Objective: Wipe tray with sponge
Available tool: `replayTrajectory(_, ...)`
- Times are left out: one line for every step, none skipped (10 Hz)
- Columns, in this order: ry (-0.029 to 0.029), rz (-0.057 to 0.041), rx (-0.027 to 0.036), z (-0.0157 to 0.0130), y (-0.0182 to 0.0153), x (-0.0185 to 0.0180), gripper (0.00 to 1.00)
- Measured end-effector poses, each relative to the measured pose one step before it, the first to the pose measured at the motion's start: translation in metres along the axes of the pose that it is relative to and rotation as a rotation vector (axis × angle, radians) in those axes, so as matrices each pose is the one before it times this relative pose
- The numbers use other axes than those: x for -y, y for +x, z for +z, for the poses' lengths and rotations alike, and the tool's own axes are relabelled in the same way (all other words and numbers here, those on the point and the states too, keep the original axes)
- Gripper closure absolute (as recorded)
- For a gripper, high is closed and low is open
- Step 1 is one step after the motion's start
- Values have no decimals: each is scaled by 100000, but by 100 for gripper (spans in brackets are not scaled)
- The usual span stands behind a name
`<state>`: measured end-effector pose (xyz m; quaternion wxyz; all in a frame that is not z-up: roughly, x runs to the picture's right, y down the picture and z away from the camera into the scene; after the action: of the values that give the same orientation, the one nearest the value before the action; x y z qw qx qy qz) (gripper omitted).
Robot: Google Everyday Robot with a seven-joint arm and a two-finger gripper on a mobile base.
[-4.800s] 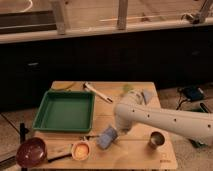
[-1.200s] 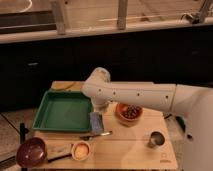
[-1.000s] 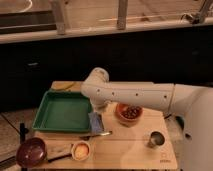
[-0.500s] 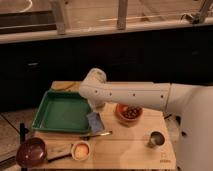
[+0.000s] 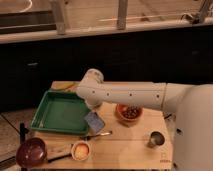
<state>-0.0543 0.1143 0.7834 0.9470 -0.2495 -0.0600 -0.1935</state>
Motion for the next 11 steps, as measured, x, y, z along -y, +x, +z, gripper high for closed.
replayTrajectory(327, -1204, 534, 132, -245, 215, 97)
replayTrajectory(456, -2232, 1053, 222, -458, 356, 97)
replayTrajectory(132, -826, 402, 89, -152, 135, 97)
replayTrajectory(186, -1759, 877, 195, -417, 189, 97)
replayTrajectory(-42, -1913, 1094, 258, -494, 179, 97)
replayTrajectory(-30, -1186, 789, 146, -365, 138, 97)
replayTrajectory(378, -1982, 754, 204, -427, 313, 97)
replayTrajectory(184, -1220, 514, 133, -241, 195, 97)
replayTrajectory(60, -1306, 565, 182, -186, 146, 97)
replayTrajectory(-111, -1273, 719, 211, -216, 75, 97)
replayTrajectory(139, -1118, 293, 112, -135, 164, 97)
